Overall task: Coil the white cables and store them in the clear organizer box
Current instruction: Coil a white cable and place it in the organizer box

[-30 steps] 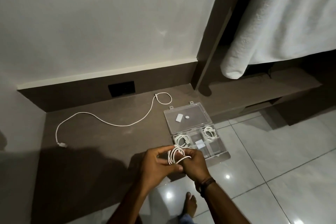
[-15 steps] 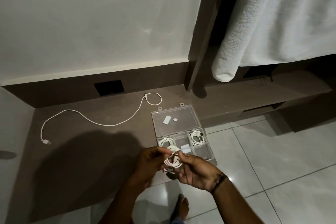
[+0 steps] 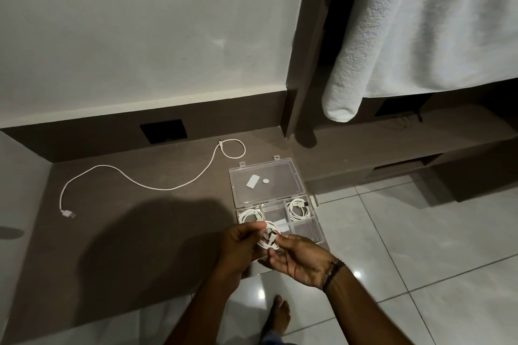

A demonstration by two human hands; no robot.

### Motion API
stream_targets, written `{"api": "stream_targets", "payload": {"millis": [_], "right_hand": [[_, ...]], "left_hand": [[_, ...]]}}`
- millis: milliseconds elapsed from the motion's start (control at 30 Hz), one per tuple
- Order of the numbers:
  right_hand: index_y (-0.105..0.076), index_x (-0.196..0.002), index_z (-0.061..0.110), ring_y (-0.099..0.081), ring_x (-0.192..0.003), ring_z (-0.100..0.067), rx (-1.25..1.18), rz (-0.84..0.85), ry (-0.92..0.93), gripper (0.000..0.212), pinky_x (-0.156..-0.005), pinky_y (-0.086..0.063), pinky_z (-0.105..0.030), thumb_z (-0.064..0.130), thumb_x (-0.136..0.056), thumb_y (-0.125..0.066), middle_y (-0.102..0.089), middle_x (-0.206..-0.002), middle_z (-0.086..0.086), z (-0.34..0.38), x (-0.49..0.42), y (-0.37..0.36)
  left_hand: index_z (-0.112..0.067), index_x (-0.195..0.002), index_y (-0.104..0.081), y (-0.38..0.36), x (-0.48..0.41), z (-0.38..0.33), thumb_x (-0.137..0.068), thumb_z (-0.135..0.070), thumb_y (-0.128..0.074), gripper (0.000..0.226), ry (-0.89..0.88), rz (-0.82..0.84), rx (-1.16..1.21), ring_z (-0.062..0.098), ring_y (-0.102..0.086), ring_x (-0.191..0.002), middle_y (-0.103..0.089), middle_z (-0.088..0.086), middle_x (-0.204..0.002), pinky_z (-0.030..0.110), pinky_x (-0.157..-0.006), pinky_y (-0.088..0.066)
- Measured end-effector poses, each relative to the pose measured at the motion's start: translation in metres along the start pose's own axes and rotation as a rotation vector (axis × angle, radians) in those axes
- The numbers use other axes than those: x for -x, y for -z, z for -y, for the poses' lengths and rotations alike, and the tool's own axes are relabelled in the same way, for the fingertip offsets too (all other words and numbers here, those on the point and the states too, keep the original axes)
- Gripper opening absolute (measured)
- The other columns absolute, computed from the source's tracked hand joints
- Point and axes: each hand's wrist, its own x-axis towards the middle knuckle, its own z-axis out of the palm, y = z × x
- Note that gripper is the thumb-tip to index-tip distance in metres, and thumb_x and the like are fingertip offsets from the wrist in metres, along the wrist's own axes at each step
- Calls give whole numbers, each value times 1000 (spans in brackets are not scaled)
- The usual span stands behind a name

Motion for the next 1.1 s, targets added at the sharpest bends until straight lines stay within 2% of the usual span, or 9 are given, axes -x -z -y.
{"api": "stream_targets", "payload": {"millis": [133,267,300,433,567,700,867,1000,1100], "right_hand": [[-72,-105,1,-76,-76,-23,70,-55,5,22,-65,-65,-32,-5,-85,-75,-76,-91,-16,-3,-5,3],[-74,-112,-3,-70,-103,-37,223,-97,147,29,-103,-55,-51,-13,-86,-65,-74,-108,-23,-12,-14,7],[-74,-113,-4,-69,-103,-40,275,-115,210,32,-105,-52,-55,-15,-85,-65,-74,-110,-26,-15,-14,7],[-70,-118,3,-71,-87,-39,409,-273,472,45,-84,-57,-52,-21,-80,-67,-75,-106,-33,-27,-15,15],[-66,-116,1,-76,-79,-29,331,-386,554,28,-68,-65,-37,-15,-93,-62,-77,-101,-28,-32,-11,30],[-72,-106,5,-72,-68,-24,384,-471,511,12,-57,-61,-32,0,-96,-66,-79,-81,-13,-34,-5,42],[-77,-86,12,-69,-55,-17,607,-520,407,23,-53,-57,-28,-7,-94,-66,-77,-69,-7,-15,-4,53],[-77,-72,18,-72,-60,-24,905,-536,390,24,-64,-65,-41,-1,-87,-77,-75,-69,-10,13,-9,53],[-80,-74,20,-77,-68,-22,1135,-590,358,16,-70,-67,-38,6,-82,-80,-79,-74,-6,34,-16,46]], "left_hand": [[-12,-84,-76,-5,-1,0,-89,4,-62,22,-14,17,-6,15,-76,-71,-79,4,-81,25,-53,-58],[-18,-80,-78,-4,-2,6,-88,2,-64,26,-34,7,-22,17,-77,-77,-79,2,-85,27,-56,-59],[-19,-79,-78,-5,-3,8,-88,2,-65,26,-36,-5,-19,19,-76,-78,-79,2,-86,27,-56,-59],[-12,-87,-75,-14,-7,21,-89,7,-61,24,5,-59,95,23,-76,-77,-78,10,-87,27,-56,-60],[-6,-107,-67,-32,-12,40,-88,9,-61,25,76,-168,218,37,-70,-99,-71,20,-108,35,-67,-62],[-22,-102,-63,-43,-15,58,-81,16,-61,44,53,-256,234,32,-67,-98,-67,8,-108,36,-59,-59],[-36,-108,-62,-37,-20,77,-78,7,-62,53,-157,-188,-239,17,-69,-94,-68,7,-115,35,-79,-61],[-34,-121,-60,-38,-28,78,-76,-8,-62,51,-251,-96,-724,16,-64,-108,-67,-1,-122,40,-96,-55],[-31,-112,-67,-40,-36,69,-81,-30,-62,31,-343,-88,-932,15,-67,-100,-74,-4,-109,37,-90,-56]]}}
